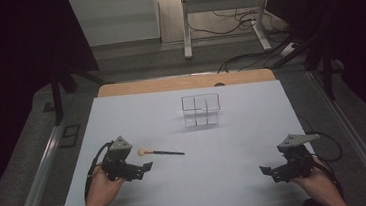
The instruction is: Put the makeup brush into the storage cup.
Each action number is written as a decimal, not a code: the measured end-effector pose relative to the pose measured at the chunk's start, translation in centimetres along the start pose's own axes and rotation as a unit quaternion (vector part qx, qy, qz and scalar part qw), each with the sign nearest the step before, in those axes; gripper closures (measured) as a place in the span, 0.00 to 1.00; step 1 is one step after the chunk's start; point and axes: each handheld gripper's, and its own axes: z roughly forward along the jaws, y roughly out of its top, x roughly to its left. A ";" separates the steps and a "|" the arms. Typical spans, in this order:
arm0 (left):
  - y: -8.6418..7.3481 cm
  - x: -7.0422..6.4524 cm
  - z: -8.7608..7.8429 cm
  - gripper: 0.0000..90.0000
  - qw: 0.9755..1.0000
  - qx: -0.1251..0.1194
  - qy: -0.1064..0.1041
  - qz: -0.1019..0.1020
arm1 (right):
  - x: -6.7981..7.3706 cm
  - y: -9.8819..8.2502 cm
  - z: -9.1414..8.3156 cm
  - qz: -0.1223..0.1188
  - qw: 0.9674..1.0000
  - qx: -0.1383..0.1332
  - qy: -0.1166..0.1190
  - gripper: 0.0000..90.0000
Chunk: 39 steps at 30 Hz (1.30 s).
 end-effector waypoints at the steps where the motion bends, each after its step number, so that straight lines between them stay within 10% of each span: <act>1: 0.1 0.0 0.1 0.01 1.000 0.001 0.000 0.000 | 0.0 0.0 0.0 -0.001 1.000 0.001 0.001 0.00; 39: 3.5 0.5 3.4 0.01 0.999 0.036 -0.002 0.013 | 0.1 0.0 0.1 -0.004 1.000 0.004 0.003 0.00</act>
